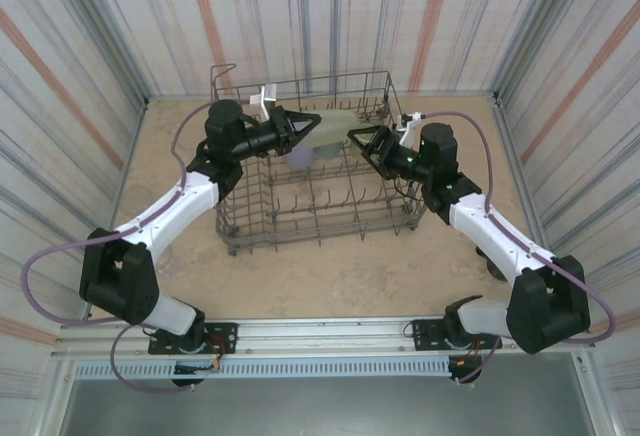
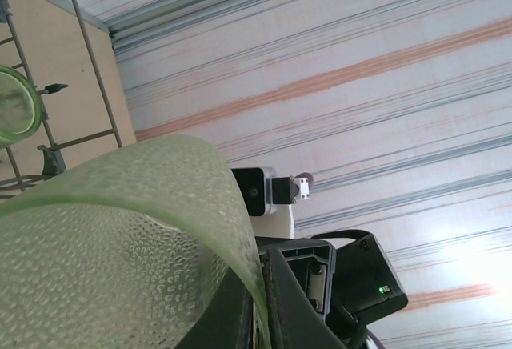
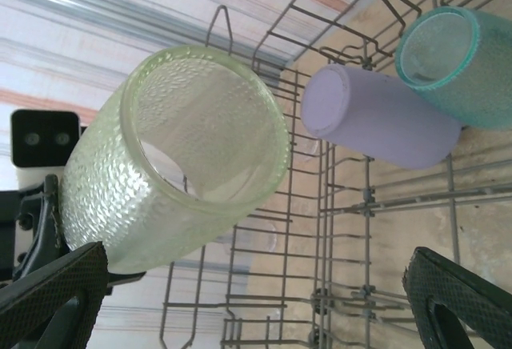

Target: Load the cups into the dish rack

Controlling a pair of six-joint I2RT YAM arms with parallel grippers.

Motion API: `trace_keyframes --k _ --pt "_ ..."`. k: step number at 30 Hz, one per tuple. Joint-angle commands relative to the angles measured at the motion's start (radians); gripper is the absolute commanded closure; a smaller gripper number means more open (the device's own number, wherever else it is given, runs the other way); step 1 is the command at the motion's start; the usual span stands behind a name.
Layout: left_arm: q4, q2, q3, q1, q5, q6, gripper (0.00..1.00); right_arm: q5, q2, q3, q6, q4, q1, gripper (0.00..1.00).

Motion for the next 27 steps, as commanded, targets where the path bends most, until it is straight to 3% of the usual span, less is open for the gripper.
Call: trace_keyframes --k 1,23,27 --pt "0.149 -0.007 -0.029 0.007 0.023 -0.063 1.0 -0.021 0.026 0.028 0.053 0.109 0.014 0.01" --pt "0.319 0.016 -0.119 -0.022 0.016 -0.153 1.0 0.105 0.13 0.06 0.212 0.347 0.06 0.0" --pt "0.328 0.019 -0.136 -0.029 0.009 -0.153 1.0 0.105 0.15 0.062 0.231 0.403 0.068 0.08"
